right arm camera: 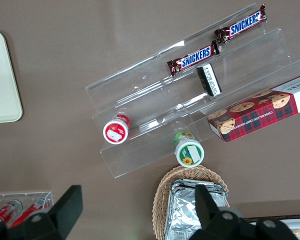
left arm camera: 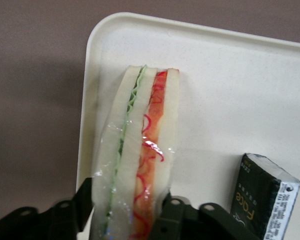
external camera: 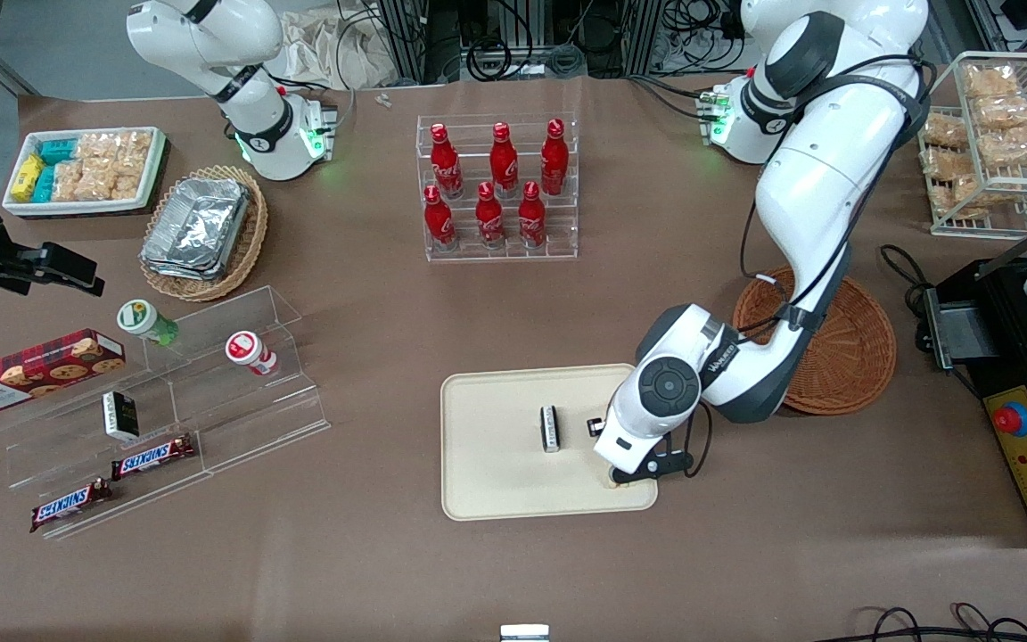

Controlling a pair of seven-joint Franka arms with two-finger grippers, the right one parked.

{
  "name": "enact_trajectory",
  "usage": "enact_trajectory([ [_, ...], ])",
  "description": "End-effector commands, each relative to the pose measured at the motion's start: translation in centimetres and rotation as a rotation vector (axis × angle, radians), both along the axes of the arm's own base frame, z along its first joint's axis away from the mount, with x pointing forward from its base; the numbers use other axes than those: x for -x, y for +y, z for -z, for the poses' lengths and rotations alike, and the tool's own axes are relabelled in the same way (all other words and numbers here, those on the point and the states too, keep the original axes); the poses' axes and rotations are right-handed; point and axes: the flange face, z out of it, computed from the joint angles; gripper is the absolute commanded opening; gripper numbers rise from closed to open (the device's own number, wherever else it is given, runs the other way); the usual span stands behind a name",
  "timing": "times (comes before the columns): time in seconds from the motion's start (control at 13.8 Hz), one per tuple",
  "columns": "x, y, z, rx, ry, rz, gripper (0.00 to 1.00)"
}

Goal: Place sandwich from basket to tray
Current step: 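Lower the sandwich onto the tray beside the black box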

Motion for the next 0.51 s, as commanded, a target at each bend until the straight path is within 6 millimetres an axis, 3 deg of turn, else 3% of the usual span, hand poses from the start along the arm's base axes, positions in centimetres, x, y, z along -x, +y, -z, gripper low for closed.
enact_trajectory([
  [0.0,-0.1,0.0,-2.4,-0.024,-0.015,-0.025,1.00],
  [0.15,0.1,1.1,-5.4,-0.080,0.010,-0.029,1.00],
  [0.29,0.5,1.9,-11.1,-0.119,-0.016,-0.038,1.00],
  [0.36,0.5,3.2,-13.6,-0.142,-0.030,-0.036,1.00],
  [0.44,-0.5,6.4,-15.7,-0.140,-0.041,-0.083,1.00],
])
